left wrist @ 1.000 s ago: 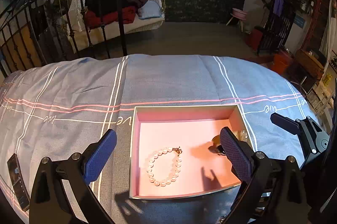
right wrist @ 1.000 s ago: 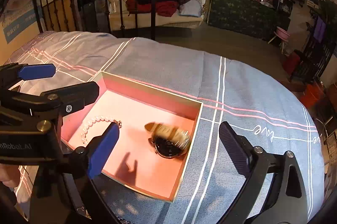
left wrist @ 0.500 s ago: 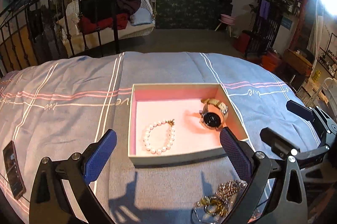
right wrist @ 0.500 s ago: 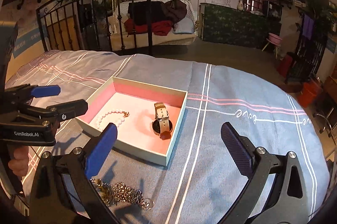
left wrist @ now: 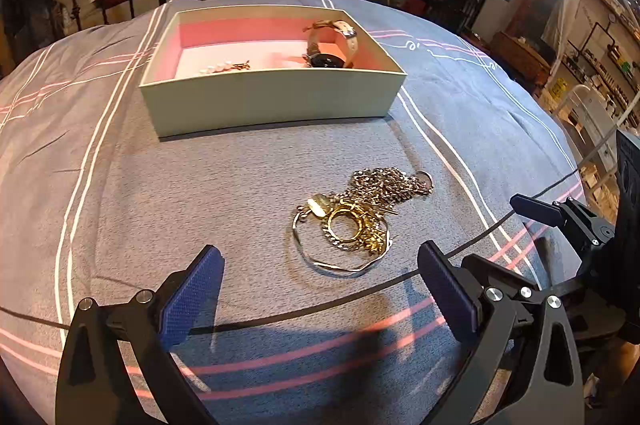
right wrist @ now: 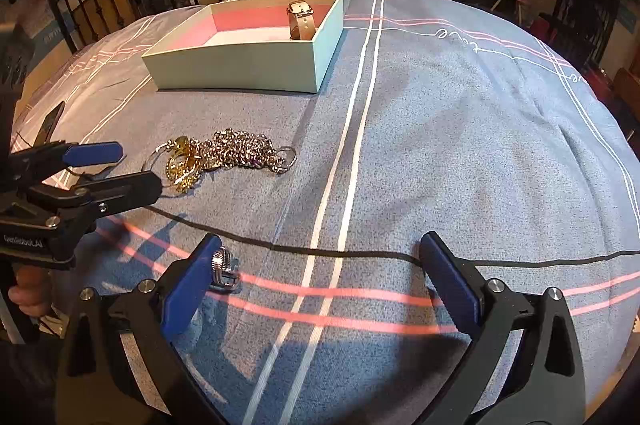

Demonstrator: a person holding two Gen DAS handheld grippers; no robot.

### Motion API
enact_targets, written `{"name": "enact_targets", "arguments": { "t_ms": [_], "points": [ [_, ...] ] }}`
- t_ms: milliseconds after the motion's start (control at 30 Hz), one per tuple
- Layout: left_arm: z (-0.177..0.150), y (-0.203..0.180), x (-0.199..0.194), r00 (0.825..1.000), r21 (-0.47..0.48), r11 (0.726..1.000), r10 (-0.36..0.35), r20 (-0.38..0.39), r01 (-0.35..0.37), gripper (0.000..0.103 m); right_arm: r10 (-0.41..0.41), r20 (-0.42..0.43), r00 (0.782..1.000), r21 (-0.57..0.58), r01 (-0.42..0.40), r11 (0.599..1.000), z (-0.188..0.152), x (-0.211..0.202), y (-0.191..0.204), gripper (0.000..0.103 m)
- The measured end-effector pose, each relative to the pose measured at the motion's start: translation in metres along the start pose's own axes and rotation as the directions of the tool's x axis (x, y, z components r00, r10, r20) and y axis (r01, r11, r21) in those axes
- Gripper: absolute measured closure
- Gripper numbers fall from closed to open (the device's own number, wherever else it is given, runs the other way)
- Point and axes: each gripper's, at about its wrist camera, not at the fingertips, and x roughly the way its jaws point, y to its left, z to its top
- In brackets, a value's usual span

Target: Organize jewelry

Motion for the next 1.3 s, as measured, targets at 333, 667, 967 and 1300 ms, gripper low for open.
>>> {"name": "enact_targets", "arguments": {
  "t_ms": [333,667,967,1300],
  "points": [
    [0.018,-0.007,0.019,0.999,0.059,0.998,-0.036,-0.008,0.036,0.047,-0.005,0.013,1.000,-0.022,0.006,1.000,-0.004,-0.002,0.008,0.006],
    [0.012,-0.003,0.002,0.998,0.032,0.999,-0.045,0.032,0.044,0.049,-0.006,0.026,1.000,-0.135,0.009,0.991,-0.005,-0.002,0.039,0.029],
    [0.020,-0.002,-0.028,0.993,0.037,0.999,-0.020,0.116,0.016,0.049,0.089,0.038,0.995,-0.197,-0.079,0.977,0.006,-0.008,0.059,0.093],
    [0.032,0.002,-0.054,0.980,0.032,0.999,-0.012,0.199,0.006,0.049,0.125,0.108,0.986,-0.135,-0.110,0.985,0.023,-0.025,0.036,0.101]
  ]
}}
